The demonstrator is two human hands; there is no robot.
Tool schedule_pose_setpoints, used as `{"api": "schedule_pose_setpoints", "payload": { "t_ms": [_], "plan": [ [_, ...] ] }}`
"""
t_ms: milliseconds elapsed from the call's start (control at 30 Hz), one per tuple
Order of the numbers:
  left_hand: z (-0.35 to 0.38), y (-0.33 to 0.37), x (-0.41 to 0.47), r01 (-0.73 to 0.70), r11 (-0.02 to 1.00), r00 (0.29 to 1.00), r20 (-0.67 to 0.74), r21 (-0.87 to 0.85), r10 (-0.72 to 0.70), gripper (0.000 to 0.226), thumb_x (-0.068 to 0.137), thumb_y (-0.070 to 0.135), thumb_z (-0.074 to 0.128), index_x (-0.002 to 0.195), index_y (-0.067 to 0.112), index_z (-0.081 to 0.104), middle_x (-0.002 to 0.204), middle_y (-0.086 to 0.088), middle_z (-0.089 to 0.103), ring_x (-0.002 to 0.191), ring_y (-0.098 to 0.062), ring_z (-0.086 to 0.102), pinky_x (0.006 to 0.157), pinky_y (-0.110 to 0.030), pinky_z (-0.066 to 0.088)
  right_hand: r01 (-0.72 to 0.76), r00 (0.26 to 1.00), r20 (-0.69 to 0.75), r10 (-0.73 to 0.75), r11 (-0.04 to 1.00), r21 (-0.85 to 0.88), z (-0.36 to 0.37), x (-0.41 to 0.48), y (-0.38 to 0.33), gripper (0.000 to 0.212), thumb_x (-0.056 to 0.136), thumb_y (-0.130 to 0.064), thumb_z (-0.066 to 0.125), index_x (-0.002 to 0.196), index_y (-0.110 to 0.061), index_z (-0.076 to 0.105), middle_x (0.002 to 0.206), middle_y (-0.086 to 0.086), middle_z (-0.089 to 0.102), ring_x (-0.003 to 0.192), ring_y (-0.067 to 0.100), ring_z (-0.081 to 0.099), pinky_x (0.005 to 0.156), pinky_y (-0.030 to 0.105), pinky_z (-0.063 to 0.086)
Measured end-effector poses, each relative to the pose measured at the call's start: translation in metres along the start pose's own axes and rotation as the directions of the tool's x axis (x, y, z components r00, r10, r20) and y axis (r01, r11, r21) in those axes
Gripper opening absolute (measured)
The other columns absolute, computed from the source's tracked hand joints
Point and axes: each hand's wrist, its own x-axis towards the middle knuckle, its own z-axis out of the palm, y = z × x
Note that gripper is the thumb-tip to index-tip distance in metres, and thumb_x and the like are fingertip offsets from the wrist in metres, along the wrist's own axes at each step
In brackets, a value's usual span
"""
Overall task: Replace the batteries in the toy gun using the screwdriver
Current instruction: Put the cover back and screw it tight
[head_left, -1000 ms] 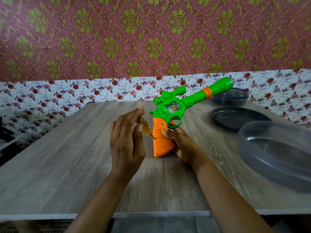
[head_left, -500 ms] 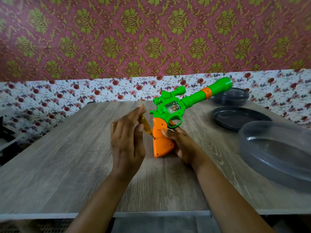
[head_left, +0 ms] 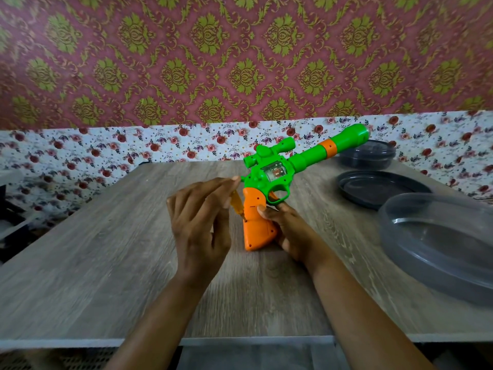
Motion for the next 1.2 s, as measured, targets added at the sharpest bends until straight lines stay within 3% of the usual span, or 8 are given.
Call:
{"api": "schedule_pose_setpoints", "payload": {
  "t_ms": [133, 233, 333, 500, 633, 833, 1033, 1200],
  "plan": [
    [-0.0015, 0.0002, 0.0006, -0.017, 1.0, 1.0, -0.006, -0.016, 0.017, 0.02, 0.095, 0.025, 0.051, 0.113, 0.02, 0.058, 0.109, 0.008, 0.061, 0.1, -0.014, 0.054, 0.084, -0.03, 0.035, 0.003, 1.0, -0.002, -0.003, 1.0, 0.001, -0.0008, 0.0008, 0.0009, 0.039, 0.091, -0.008, 0.051, 0.128, -0.016, 0.048, 0.116, 0.007, 0.061, 0.099, 0.019, 0.061, 0.084, 0.039, 0.051],
    [-0.0034, -0.002, 0.0015, 0.003, 1.0, 0.999, -0.052, -0.009, -0.003, 0.017, 0.091, 0.025, 0.059, 0.108, 0.019, 0.06, 0.103, 0.006, 0.058, 0.093, -0.015, 0.054, 0.078, -0.034, 0.038, 0.003, 1.0, 0.009, -0.003, 1.0, -0.003, -0.0008, 0.0014, 0.0013, 0.039, 0.091, -0.008, 0.051, 0.129, -0.015, 0.048, 0.113, 0.006, 0.063, 0.098, 0.018, 0.062, 0.079, 0.037, 0.054],
    [-0.0027, -0.0019, 0.0011, 0.029, 0.999, 0.998, -0.063, -0.023, -0.03, 0.015, 0.093, 0.018, 0.057, 0.108, 0.019, 0.059, 0.105, 0.008, 0.063, 0.094, -0.018, 0.058, 0.078, -0.038, 0.042, -0.002, 1.0, 0.003, 0.002, 1.0, -0.012, -0.0008, 0.0018, 0.0014, 0.039, 0.091, -0.008, 0.05, 0.129, -0.014, 0.048, 0.113, 0.006, 0.063, 0.096, 0.018, 0.062, 0.077, 0.036, 0.055],
    [0.0003, 0.0018, 0.0002, 0.025, 0.999, 0.999, -0.021, -0.023, -0.025, 0.029, 0.093, 0.01, 0.048, 0.121, 0.012, 0.053, 0.113, 0.008, 0.062, 0.102, -0.013, 0.054, 0.081, -0.035, 0.04, -0.012, 1.0, -0.016, 0.012, 1.0, -0.022, -0.0001, 0.0019, 0.0004, 0.041, 0.091, -0.008, 0.051, 0.131, -0.012, 0.047, 0.123, 0.012, 0.059, 0.102, 0.022, 0.06, 0.084, 0.04, 0.051],
    [-0.0009, 0.001, -0.0003, 0.012, 0.999, 1.0, -0.011, -0.048, -0.013, 0.026, 0.093, 0.019, 0.053, 0.118, 0.013, 0.056, 0.117, 0.002, 0.062, 0.106, -0.015, 0.055, 0.085, -0.034, 0.042, -0.01, 1.0, -0.01, 0.01, 1.0, -0.019, 0.0003, 0.0008, -0.0001, 0.042, 0.091, -0.008, 0.051, 0.132, -0.012, 0.046, 0.125, 0.013, 0.058, 0.108, 0.025, 0.058, 0.086, 0.04, 0.05],
    [-0.0023, -0.0003, 0.0004, 0.059, 0.997, 0.997, -0.047, -0.059, -0.062, 0.017, 0.088, 0.019, 0.062, 0.104, 0.017, 0.059, 0.099, 0.008, 0.06, 0.094, -0.01, 0.053, 0.074, -0.032, 0.043, -0.009, 1.0, -0.003, 0.009, 1.0, -0.018, 0.0006, 0.0001, -0.0004, 0.037, 0.091, -0.008, 0.05, 0.128, -0.014, 0.048, 0.116, 0.007, 0.061, 0.099, 0.02, 0.061, 0.081, 0.038, 0.052],
    [0.0009, 0.0021, 0.0002, 0.049, 0.998, 0.999, 0.01, -0.05, -0.048, 0.031, 0.091, 0.005, 0.051, 0.122, 0.005, 0.056, 0.121, -0.003, 0.057, 0.111, -0.008, 0.054, 0.086, -0.031, 0.044, -0.008, 1.0, -0.006, 0.008, 1.0, -0.017, 0.0017, 0.0004, -0.0018, 0.036, 0.092, -0.007, 0.05, 0.126, -0.017, 0.048, 0.111, 0.005, 0.062, 0.094, 0.016, 0.062, 0.075, 0.034, 0.054],
    [0.0012, 0.0023, -0.0005, 0.039, 0.997, 0.999, 0.04, -0.068, -0.036, 0.032, 0.092, 0.004, 0.046, 0.121, -0.001, 0.057, 0.126, -0.012, 0.057, 0.119, -0.014, 0.051, 0.096, -0.028, 0.041, -0.003, 1.0, 0.002, 0.003, 1.0, -0.017, 0.0019, -0.0004, -0.0021, 0.034, 0.091, -0.007, 0.051, 0.124, -0.019, 0.049, 0.108, 0.002, 0.064, 0.094, 0.015, 0.063, 0.074, 0.033, 0.055]
  ]
}}
